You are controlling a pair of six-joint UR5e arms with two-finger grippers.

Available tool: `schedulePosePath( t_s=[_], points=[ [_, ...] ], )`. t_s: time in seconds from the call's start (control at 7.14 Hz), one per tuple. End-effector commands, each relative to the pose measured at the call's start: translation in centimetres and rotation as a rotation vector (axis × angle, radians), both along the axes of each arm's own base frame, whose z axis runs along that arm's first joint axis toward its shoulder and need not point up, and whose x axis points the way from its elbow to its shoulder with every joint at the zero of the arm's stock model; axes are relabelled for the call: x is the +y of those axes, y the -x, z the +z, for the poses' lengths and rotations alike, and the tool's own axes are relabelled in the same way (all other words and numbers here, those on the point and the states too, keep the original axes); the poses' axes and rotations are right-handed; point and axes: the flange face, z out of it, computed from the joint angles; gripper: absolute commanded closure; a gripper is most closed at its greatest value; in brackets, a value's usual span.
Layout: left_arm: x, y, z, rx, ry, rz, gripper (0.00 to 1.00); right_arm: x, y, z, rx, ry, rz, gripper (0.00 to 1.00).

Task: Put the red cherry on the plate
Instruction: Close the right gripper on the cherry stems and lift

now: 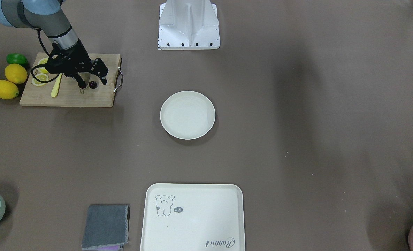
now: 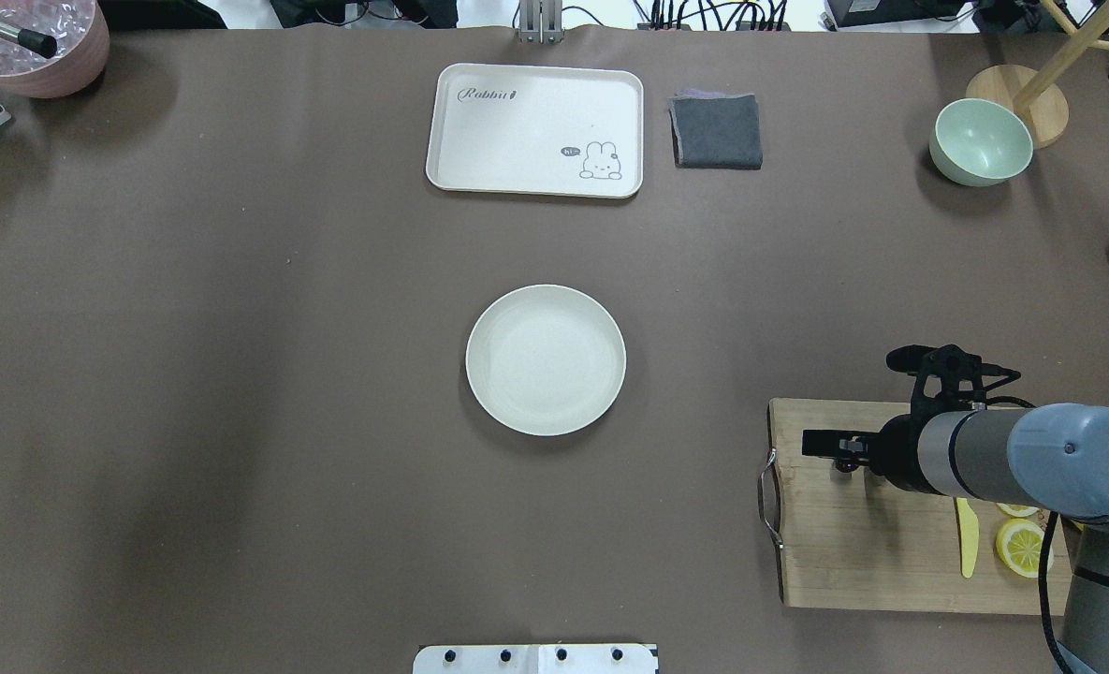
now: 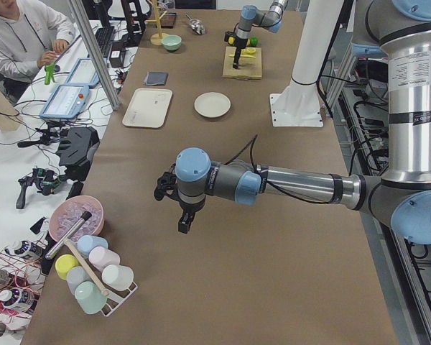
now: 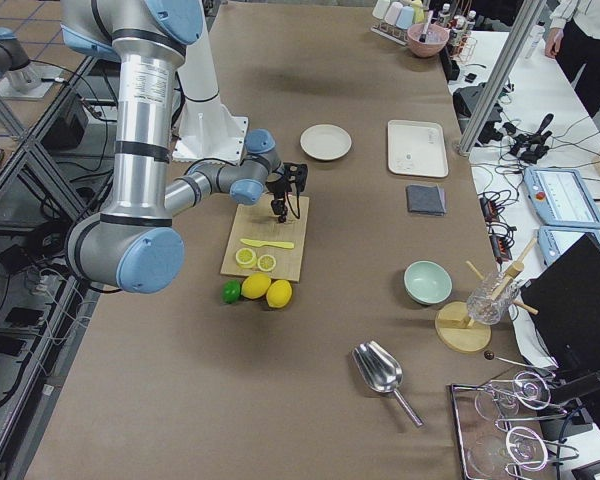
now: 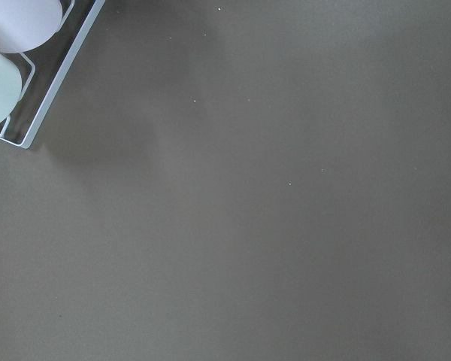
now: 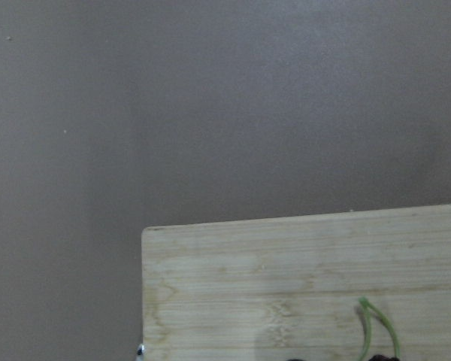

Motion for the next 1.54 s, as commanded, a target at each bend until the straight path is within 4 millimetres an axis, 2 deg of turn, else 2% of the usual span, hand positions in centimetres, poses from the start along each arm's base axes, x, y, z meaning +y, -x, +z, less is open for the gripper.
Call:
schedulePosePath(
  t_s=[0.0, 0.42, 0.7, 0.84, 1.12, 1.4],
  points=[
    [0.0, 0.0, 0.1, 0.0, 0.0, 0.002, 0.02, 0.0, 0.3, 0.2, 0.01, -0.013, 0.014, 0.01],
    [0.0, 0.0, 0.1, -0.001, -0.004, 0.006, 0.02, 0.9, 1.5, -0.1, 0.014, -0.029, 0.02, 0.01],
    [0.0, 0.0, 0.1, -0.001, -0.004, 0.006, 0.02, 1.0, 1.5, 0.0, 0.017, -0.029, 0.018, 0.13],
    [0.0, 0.0, 0.1, -0.001, -0.005, 0.007, 0.02, 1.1, 1.6, 0.0, 0.016, -0.03, 0.018, 0.26],
    [0.2, 0.0, 0.4, -0.001, -0.01, 0.006, 0.02, 1.1, 1.5, 0.1, 0.02, -0.029, 0.015, 0.68],
    [0.4, -0.1, 0.6, -0.001, -0.007, 0.008, 0.02, 1.1, 1.4, 0.2, 0.022, -0.031, 0.011, 0.91]
  ],
)
